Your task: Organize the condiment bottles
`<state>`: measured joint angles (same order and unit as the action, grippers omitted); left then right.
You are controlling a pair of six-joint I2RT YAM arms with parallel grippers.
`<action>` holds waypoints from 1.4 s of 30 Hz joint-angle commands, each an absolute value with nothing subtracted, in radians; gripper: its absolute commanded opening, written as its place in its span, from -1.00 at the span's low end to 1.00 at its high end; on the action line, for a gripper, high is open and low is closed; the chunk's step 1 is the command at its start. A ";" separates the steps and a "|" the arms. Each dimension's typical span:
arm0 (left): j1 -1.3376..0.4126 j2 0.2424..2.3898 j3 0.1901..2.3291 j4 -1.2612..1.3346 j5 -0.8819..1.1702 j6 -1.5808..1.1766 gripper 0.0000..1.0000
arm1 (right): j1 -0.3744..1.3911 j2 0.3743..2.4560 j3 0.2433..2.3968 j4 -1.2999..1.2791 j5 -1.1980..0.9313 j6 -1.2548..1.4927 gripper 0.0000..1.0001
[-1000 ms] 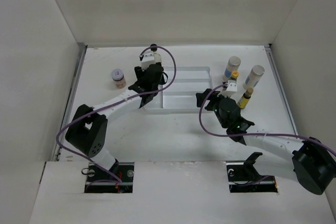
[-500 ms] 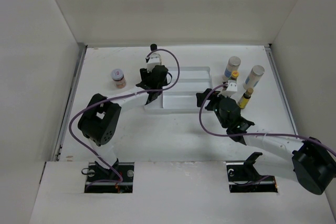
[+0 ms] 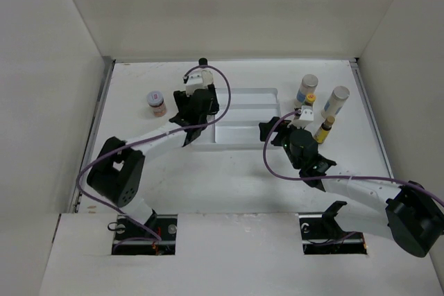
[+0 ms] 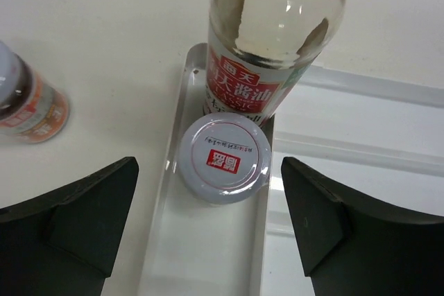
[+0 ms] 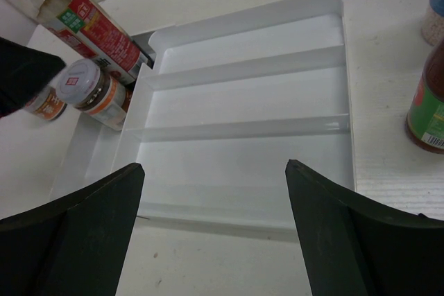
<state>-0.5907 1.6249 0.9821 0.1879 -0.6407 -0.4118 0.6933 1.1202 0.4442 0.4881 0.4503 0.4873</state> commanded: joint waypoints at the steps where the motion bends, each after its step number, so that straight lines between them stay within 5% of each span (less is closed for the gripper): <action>1: -0.596 1.438 0.927 0.230 -0.670 -0.396 0.70 | 0.691 1.111 0.456 0.554 0.439 0.492 0.80; 8: -0.455 1.333 0.888 0.053 -0.684 -0.500 0.70 | 0.693 1.111 0.456 0.554 0.439 0.494 0.82; 24: -0.196 1.654 1.155 -0.080 -0.591 -0.522 0.68 | 0.693 1.126 0.468 0.549 0.439 0.489 0.91; 42: -0.153 1.733 1.174 -0.048 -0.580 -0.522 0.27 | 0.693 1.131 0.468 0.549 0.439 0.491 0.92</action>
<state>-0.1646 1.7462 1.1275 -0.0807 -0.5720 -0.5179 0.6933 1.1271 0.4442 0.4877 0.4503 0.4873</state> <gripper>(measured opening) 0.651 0.960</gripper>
